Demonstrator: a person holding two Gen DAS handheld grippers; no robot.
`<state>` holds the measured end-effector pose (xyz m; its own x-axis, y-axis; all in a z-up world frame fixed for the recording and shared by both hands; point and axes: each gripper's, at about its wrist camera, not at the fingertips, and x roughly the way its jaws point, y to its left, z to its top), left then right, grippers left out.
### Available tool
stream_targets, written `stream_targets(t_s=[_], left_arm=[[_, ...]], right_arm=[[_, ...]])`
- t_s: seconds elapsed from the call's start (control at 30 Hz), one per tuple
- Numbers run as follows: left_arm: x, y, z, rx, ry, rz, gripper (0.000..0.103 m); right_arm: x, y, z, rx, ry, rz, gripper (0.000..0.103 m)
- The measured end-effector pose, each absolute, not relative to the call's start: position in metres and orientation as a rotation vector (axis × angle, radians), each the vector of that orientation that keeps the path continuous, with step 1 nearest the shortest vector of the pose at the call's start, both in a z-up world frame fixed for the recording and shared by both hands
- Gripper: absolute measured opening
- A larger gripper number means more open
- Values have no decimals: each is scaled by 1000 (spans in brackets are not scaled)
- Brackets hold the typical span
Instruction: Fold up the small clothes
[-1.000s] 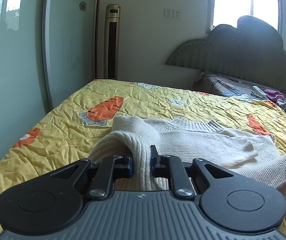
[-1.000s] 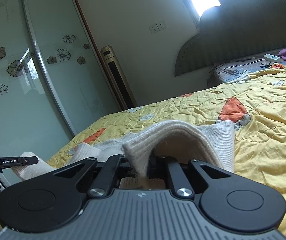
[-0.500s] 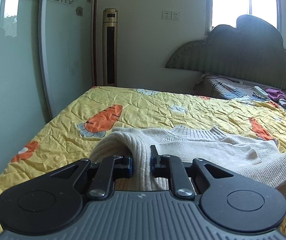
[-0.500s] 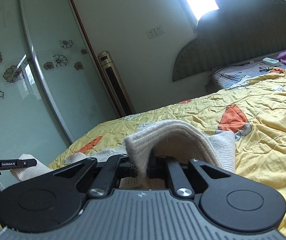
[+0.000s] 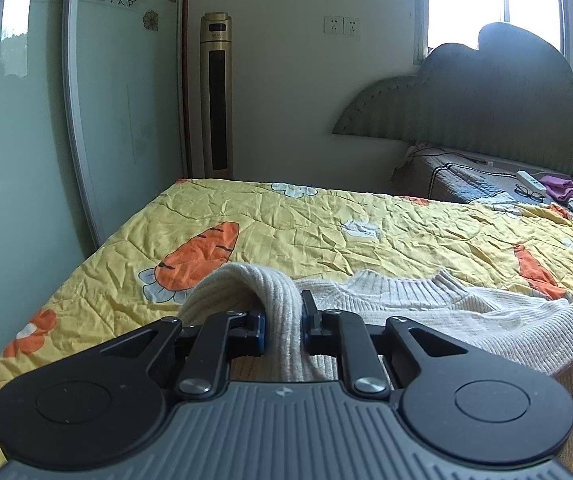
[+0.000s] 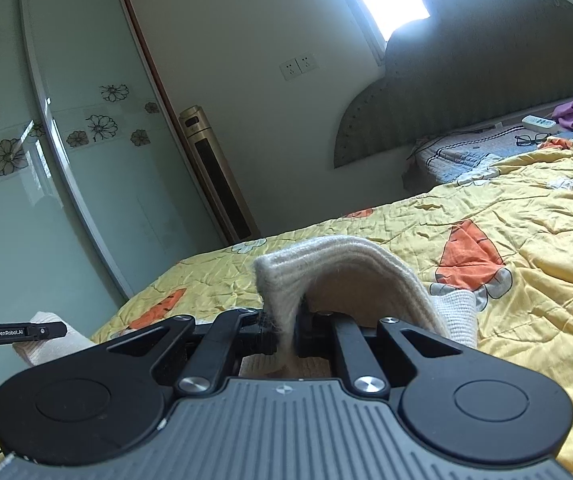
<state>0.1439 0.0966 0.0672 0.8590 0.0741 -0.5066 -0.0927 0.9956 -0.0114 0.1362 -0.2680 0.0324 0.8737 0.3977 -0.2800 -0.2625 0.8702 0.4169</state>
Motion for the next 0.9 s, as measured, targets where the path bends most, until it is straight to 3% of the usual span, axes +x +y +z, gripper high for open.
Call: stream_targets(t_s=[0.9], left_arm=[[244,115,-1,-103,735,142,15]], right_arm=[[235,-268,-22,456,546,298,13]])
